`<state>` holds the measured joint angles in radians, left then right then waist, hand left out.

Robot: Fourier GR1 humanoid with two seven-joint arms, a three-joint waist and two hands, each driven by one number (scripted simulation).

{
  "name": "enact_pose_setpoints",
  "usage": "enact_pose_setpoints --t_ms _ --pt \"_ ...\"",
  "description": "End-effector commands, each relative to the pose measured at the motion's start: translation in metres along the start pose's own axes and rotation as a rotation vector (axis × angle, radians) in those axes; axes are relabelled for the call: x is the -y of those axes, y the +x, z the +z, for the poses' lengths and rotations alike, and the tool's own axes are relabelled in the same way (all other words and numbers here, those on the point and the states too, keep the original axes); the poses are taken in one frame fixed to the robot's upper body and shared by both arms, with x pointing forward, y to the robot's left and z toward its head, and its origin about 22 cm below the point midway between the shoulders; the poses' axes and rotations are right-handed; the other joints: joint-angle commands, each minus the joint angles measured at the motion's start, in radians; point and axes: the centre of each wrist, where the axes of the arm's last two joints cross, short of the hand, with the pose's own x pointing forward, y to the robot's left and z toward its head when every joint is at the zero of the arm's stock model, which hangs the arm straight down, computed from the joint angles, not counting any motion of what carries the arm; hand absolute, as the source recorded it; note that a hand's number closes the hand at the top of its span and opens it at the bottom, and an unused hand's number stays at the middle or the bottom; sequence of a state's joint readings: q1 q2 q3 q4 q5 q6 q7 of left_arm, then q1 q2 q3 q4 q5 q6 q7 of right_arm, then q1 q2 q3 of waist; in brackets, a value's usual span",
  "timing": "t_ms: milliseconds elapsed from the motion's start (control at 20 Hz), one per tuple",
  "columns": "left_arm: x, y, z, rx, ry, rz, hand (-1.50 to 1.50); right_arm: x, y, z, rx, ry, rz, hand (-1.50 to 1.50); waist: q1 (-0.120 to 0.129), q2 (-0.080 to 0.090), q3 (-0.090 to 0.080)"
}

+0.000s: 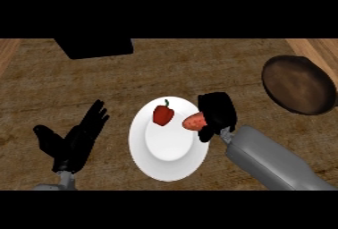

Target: Pick the sweet potato from the plate and place it in the pan

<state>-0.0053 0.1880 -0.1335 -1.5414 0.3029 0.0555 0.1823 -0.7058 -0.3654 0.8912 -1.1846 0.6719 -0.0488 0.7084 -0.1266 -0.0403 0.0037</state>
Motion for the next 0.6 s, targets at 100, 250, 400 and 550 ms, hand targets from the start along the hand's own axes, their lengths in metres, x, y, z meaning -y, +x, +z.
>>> enact_pose_setpoints --t_ms 100,250,400,550 --pt "-0.01 -0.001 0.005 0.001 0.02 0.001 0.0 0.036 -0.053 0.038 0.022 -0.344 -0.243 1.5 -0.017 0.003 -0.001" --pt "-0.004 0.0 0.011 0.014 0.001 -0.007 0.0 0.053 -0.071 0.062 0.005 -0.42 -0.434 1.5 0.001 0.008 0.0" --pt "-0.001 0.01 0.01 0.022 -0.013 0.001 0.0 0.049 -0.088 0.092 0.005 -0.441 -0.596 1.5 0.019 0.015 0.001" --pt "0.016 0.0 0.003 0.016 -0.054 -0.002 0.0 0.043 -0.119 0.116 -0.056 -0.486 -0.668 1.5 0.048 0.031 -0.001"
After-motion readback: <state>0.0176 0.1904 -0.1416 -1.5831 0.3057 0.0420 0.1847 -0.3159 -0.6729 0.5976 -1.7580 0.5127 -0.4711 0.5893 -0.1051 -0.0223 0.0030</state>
